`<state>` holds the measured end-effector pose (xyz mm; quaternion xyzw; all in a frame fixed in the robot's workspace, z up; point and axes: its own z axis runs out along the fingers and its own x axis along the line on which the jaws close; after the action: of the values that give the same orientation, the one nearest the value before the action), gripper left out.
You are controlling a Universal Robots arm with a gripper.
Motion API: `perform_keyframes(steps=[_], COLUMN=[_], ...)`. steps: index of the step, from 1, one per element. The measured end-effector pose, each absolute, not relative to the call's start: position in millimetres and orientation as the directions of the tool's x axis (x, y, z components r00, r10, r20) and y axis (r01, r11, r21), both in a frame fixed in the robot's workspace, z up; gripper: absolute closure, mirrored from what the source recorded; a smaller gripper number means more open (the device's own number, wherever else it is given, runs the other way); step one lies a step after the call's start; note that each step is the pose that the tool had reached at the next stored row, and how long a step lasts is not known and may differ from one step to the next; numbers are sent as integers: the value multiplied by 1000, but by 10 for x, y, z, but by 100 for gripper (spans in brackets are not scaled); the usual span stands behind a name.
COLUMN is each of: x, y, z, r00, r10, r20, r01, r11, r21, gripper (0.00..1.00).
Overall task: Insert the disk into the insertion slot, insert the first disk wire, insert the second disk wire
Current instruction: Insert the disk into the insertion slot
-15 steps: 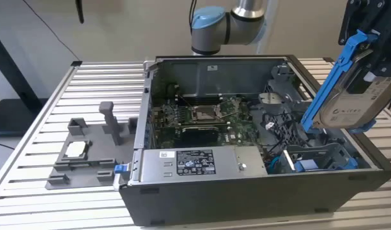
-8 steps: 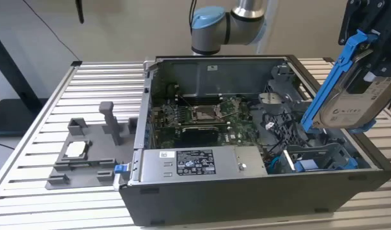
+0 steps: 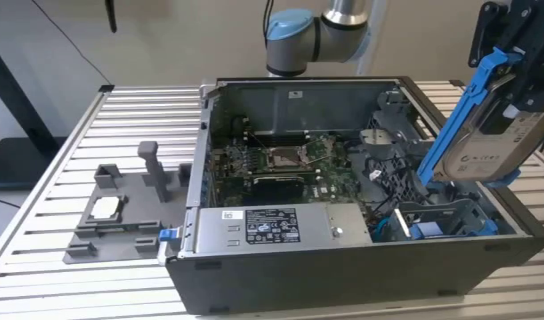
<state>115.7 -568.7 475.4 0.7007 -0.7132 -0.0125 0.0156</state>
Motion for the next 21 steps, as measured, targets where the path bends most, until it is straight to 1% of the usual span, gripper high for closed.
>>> perform_keyframes(steps=[21], x=[1159], y=[-5696], z=[4447], r00=[61], r10=[-998], r20=[5], r01=[-997], r11=[-61], r21=[40], gripper=[67])
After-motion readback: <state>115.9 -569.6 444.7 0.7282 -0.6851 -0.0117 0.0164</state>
